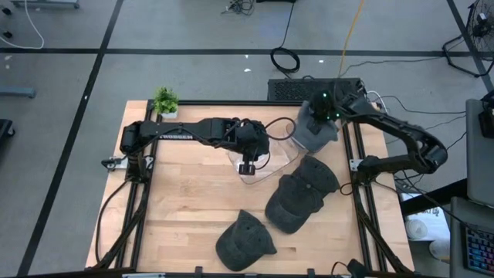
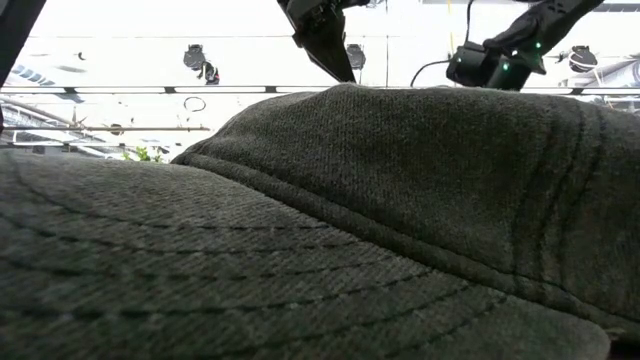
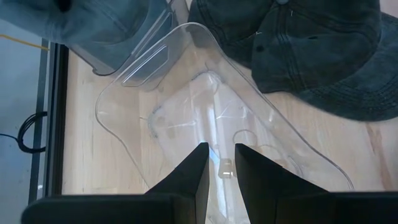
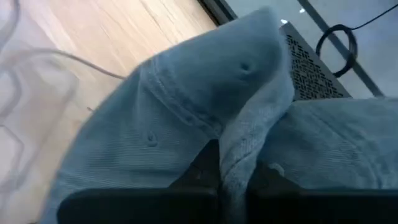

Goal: Pick & Place hat
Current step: Stack the gray cap on top of the gray cap in the right transparent bin

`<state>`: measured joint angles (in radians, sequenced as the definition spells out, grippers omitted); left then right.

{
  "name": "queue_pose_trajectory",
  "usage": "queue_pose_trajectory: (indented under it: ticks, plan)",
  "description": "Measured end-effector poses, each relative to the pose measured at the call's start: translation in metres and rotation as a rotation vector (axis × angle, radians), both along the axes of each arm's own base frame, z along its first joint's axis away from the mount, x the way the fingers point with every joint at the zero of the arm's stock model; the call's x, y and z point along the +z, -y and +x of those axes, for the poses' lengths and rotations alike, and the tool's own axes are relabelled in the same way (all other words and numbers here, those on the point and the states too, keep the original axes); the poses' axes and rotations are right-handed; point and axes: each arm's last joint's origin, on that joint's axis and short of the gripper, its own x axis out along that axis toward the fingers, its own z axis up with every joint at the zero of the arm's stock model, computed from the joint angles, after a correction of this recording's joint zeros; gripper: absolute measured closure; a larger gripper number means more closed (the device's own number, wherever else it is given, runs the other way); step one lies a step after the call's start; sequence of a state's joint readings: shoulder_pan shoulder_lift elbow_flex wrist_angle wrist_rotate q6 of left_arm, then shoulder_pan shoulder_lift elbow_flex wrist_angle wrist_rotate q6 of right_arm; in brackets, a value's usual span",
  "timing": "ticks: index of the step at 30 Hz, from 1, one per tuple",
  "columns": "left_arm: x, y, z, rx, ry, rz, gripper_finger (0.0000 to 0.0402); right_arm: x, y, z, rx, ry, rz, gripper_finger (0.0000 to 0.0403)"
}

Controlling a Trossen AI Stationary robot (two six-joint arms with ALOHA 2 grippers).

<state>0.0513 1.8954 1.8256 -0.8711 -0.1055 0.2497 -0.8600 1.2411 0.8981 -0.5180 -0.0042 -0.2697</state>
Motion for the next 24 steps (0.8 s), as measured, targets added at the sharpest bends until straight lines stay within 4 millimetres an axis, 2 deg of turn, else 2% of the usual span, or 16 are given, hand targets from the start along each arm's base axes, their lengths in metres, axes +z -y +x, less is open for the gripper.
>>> queue_pose_trajectory:
  ticks: [4,9,12,20,24]
  plan:
    - [0.000,0.000,0.000,-0.001,0.000,0.001,0.0314,-0.012,-0.001,-0.005,-0.063,-0.085,-0.049,0.0401]
    - [0.000,0.000,0.000,-0.001,0.000,0.002,0.0314,-0.008,-0.001,-0.008,-0.129,-0.116,-0.105,0.0374]
    - [0.000,0.000,0.000,-0.001,0.000,0.002,0.0314,-0.001,-0.005,-0.009,-0.127,-0.097,-0.135,0.0329]
    - [0.000,0.000,0.000,-0.002,0.000,0.002,0.0314,0.024,-0.021,-0.013,-0.115,0.010,-0.233,0.0178]
    - [0.000,0.000,0.000,-0.001,0.000,0.001,0.0314,0.041,-0.031,-0.018,-0.136,0.117,-0.289,0.0135]
